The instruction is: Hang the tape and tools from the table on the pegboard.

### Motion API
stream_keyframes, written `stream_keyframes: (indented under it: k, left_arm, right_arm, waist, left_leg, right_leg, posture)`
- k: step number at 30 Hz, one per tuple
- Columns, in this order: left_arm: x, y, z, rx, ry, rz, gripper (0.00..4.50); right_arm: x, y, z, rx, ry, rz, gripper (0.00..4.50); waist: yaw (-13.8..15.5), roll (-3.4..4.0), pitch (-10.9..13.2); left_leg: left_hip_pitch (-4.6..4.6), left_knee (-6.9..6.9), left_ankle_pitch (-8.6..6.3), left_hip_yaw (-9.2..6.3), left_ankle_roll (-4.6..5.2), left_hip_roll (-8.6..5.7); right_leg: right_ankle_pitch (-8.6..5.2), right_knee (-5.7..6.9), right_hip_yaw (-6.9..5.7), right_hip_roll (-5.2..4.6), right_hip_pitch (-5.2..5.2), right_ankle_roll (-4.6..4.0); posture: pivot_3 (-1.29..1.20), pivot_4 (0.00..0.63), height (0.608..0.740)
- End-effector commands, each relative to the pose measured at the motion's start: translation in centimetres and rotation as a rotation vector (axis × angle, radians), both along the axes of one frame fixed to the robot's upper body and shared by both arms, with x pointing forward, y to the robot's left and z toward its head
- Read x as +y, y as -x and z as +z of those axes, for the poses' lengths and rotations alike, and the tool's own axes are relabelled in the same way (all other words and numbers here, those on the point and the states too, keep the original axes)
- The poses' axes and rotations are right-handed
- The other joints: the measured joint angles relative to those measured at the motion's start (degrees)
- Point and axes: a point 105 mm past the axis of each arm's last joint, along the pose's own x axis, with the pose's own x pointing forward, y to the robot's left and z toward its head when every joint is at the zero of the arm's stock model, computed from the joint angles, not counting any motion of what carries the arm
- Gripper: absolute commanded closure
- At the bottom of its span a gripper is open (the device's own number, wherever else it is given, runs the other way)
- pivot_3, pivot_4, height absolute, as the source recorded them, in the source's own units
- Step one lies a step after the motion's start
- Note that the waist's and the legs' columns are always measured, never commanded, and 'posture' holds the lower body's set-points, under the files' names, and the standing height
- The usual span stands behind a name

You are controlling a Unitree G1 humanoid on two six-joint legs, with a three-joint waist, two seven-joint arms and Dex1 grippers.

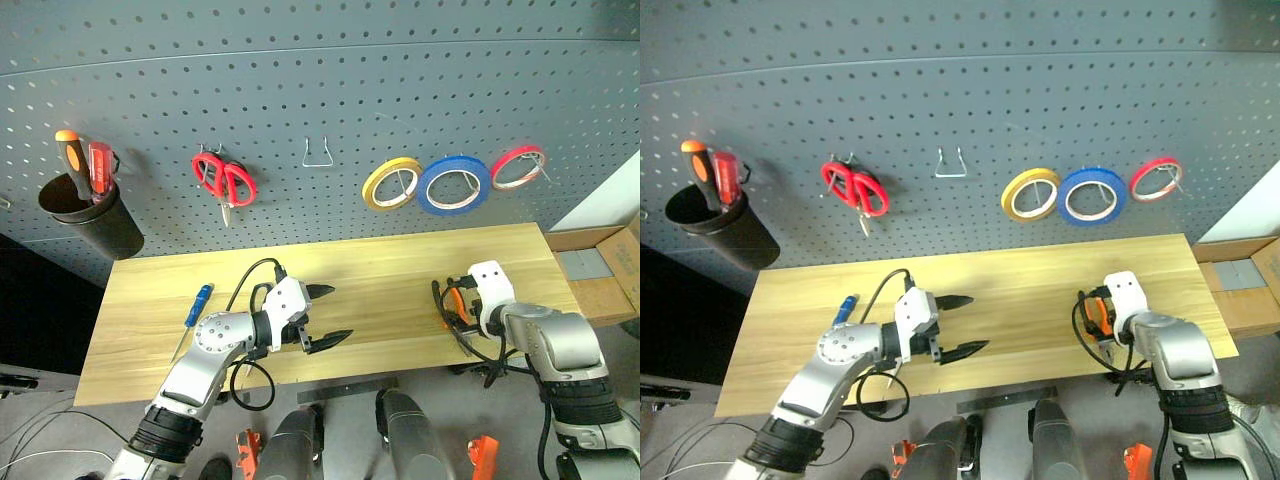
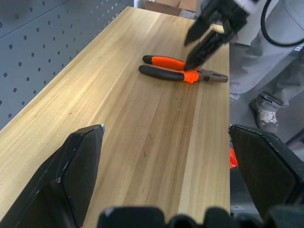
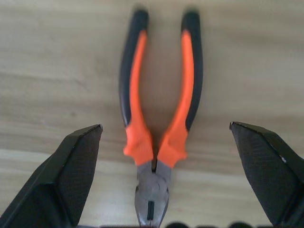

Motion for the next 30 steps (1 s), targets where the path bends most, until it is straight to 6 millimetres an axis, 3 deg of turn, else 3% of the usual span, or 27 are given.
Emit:
stream_keyframes:
  k: [1,13,16,21,22,24,26,27,28,30]
  left_arm:
    - [-0.2,0.4,1.0,-0.033,0.019,-0.015,0.00]
    - [-0.1,0.0,1.5,-0.052,0.015,0.001,0.00]
    - [0.1,-0.1,1.6,-0.054,0.011,0.005,0.00]
    - [0.2,-0.5,1.8,-0.064,0.014,0.017,0.00]
    - [0.2,-0.7,2.1,-0.067,0.028,0.024,0.00]
    - [0.2,-1.1,2.8,-0.069,0.062,0.037,0.00]
    - [0.4,-0.9,3.6,-0.075,0.088,0.033,0.00]
    - [0.6,-0.8,4.1,-0.082,0.103,0.034,0.00]
    - [0.7,-0.7,4.4,-0.086,0.114,0.036,0.00]
    - [1.1,-0.8,5.1,-0.104,0.142,0.056,0.00]
  right_arm:
    - [-0.2,-0.2,-0.3,0.014,0.021,-0.010,0.04]
    - [0.7,-1.5,-2.3,0.017,-0.021,-0.040,0.04]
    - [0.1,-1.1,-3.0,0.060,0.007,-0.056,0.56]
    - [-0.5,0.1,-3.3,0.154,0.019,-0.041,2.20]
    - [-0.7,0.2,-2.9,0.151,0.024,-0.031,2.46]
    - [-0.6,-0.1,-1.2,0.097,0.001,0.015,2.50]
    - [2.2,-0.2,2.9,-0.097,-0.089,0.265,2.50]
    - [5.2,1.1,6.2,-0.248,-0.218,0.474,2.50]
    - [7.0,2.6,8.4,-0.347,-0.294,0.620,2.50]
    - [8.0,4.9,10.6,-0.389,-0.435,0.727,2.50]
  waist:
    - [0.0,0.00,0.0]
    - [0.0,-0.08,-0.1]
    - [-0.1,-0.19,-0.2]
    - [0.1,-0.31,-0.3]
    - [0.1,-0.35,-0.4]
    - [0.6,-0.35,-0.4]
    - [1.0,-0.32,-0.4]
    - [1.1,-0.32,-0.3]
    - [1.0,-0.32,-0.3]
    - [0.3,-0.35,-0.4]
  left_leg:
    - [0.00,0.01,-0.02,0.00,0.03,0.00]
    - [0.06,0.03,-0.01,0.04,0.01,0.00]
    - [0.07,0.03,-0.01,0.03,0.01,0.01]
    - [0.08,0.04,-0.01,0.02,0.02,0.00]
    - [0.08,0.04,-0.01,0.02,0.02,0.00]
    - [0.06,0.05,-0.01,0.00,0.01,-0.01]
    - [0.00,0.05,0.00,0.01,0.00,-0.01]
    - [-0.03,0.03,0.02,0.03,-0.04,-0.02]
    - [-0.04,0.02,0.03,0.04,-0.06,-0.01]
    - [-0.01,-0.05,0.01,0.10,-0.05,0.19]
  right_leg:
    - [0.00,0.02,-0.01,0.00,0.01,0.00]
    - [0.01,0.10,-0.05,0.01,0.01,0.00]
    - [0.01,0.12,-0.06,0.01,0.02,0.00]
    - [0.01,0.11,-0.06,0.01,0.03,0.00]
    - [0.01,0.11,-0.06,0.01,0.04,0.00]
    - [0.01,0.10,-0.08,0.00,0.04,0.00]
    - [0.01,0.10,-0.09,-0.01,-0.02,0.00]
    - [0.01,0.08,-0.10,0.00,-0.07,0.01]
    - [0.01,0.07,-0.11,0.01,-0.08,0.01]
    - [0.00,-0.01,-0.12,0.16,-0.06,0.03]
  posture:
    - [-0.21,0.289,0.740]
    - [-0.19,0.282,0.740]
    - [-0.19,0.277,0.740]
    - [-0.20,0.266,0.740]
    - [-0.20,0.265,0.740]
    - [-0.20,0.261,0.740]
    - [-0.20,0.258,0.740]
    - [-0.20,0.255,0.740]
    - [-0.20,0.254,0.740]
    - [-0.20,0.254,0.740]
